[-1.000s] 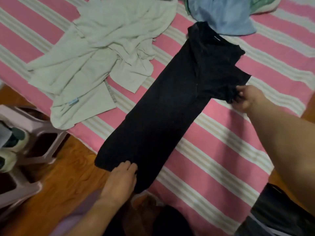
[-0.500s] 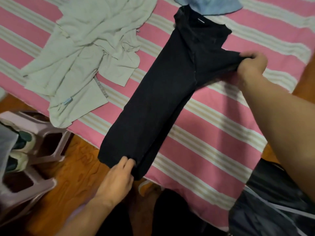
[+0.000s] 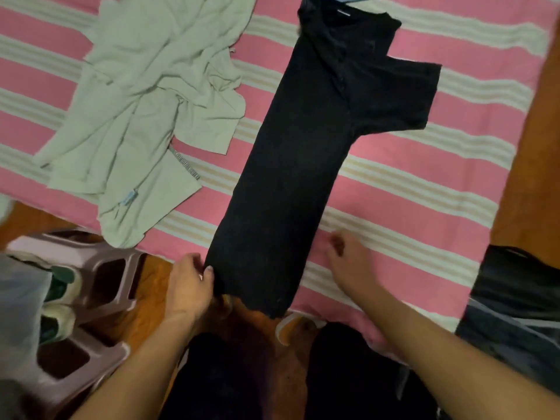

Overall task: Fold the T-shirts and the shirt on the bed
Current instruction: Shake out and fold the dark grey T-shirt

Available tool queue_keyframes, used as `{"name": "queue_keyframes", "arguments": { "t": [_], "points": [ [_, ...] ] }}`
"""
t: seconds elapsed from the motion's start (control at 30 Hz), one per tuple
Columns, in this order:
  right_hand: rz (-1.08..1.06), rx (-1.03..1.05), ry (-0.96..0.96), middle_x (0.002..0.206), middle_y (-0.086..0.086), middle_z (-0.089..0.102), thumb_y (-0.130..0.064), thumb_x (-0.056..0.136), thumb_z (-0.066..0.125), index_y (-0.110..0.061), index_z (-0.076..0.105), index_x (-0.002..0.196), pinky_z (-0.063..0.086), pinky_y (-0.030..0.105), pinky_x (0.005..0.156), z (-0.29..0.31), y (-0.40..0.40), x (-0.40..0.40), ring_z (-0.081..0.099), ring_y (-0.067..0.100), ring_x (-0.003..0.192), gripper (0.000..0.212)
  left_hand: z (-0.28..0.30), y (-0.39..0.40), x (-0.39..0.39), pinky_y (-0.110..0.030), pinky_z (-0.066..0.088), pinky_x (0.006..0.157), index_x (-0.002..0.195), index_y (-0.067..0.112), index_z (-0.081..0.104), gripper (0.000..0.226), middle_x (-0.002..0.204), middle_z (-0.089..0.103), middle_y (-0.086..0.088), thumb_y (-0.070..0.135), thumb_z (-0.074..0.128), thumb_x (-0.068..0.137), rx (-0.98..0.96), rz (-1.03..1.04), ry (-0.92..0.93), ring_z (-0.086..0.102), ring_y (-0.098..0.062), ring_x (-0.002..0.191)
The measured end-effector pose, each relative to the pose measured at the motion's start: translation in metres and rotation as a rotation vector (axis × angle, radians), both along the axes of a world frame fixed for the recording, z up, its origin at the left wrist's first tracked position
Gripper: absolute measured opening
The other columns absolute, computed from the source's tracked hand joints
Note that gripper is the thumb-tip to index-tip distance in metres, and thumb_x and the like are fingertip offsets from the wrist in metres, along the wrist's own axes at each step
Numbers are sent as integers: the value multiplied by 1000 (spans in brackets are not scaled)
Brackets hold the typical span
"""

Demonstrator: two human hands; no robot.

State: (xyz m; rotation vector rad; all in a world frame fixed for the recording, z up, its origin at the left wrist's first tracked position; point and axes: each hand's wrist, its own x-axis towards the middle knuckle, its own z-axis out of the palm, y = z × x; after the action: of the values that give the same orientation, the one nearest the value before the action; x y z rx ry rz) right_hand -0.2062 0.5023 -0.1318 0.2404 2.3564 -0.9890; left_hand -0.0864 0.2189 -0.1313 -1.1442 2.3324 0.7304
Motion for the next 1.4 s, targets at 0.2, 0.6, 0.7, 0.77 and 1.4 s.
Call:
{"name": "queue_keyframes", "arguments": {
  "t": [0.2,0.6,0.7,0.77,1.4],
  "points": [
    [-271,-66,-149,100,-4,62,-24,92,68,-20,59,112,49,28,77,-18,-68,91,60,9,89,22,-12,-37,7,-36,47,70,91,7,58,26,86,66,-13,29,55,104,375,-55,-170,63,-28,83],
    [-495,322,-191,100,5,61,-32,90,73,-13,68,93,56,35,73,-25,-116,123,64,22,87,19,-9,-63,22,-27,48,66,88,13,61,14,81,68,2,17,60,101,429,-325,-181,64,-13,77],
    [-618,275,-156,82,0,62,-26,97,64,-18,56,82,53,38,68,-13,-114,138,62,21,75,18,-5,-67,24,-29,42,59,77,11,56,25,73,62,-2,20,62,100,421,-355,-197,58,-15,67],
    [-608,290,-141,76,-4,61,-24,100,58,-19,53,87,50,37,66,-1,-113,149,59,19,72,15,-4,-67,25,-31,43,63,76,13,55,27,74,62,-2,20,63,100,391,-383,-201,58,-16,69],
    [-434,303,-173,88,10,60,-15,95,51,-2,61,96,40,30,62,40,20,-95,56,26,77,17,38,48,-205,-35,51,93,130,15,62,32,121,61,-7,27,52,102,213,-851,13,62,-23,107]
  ]
}}
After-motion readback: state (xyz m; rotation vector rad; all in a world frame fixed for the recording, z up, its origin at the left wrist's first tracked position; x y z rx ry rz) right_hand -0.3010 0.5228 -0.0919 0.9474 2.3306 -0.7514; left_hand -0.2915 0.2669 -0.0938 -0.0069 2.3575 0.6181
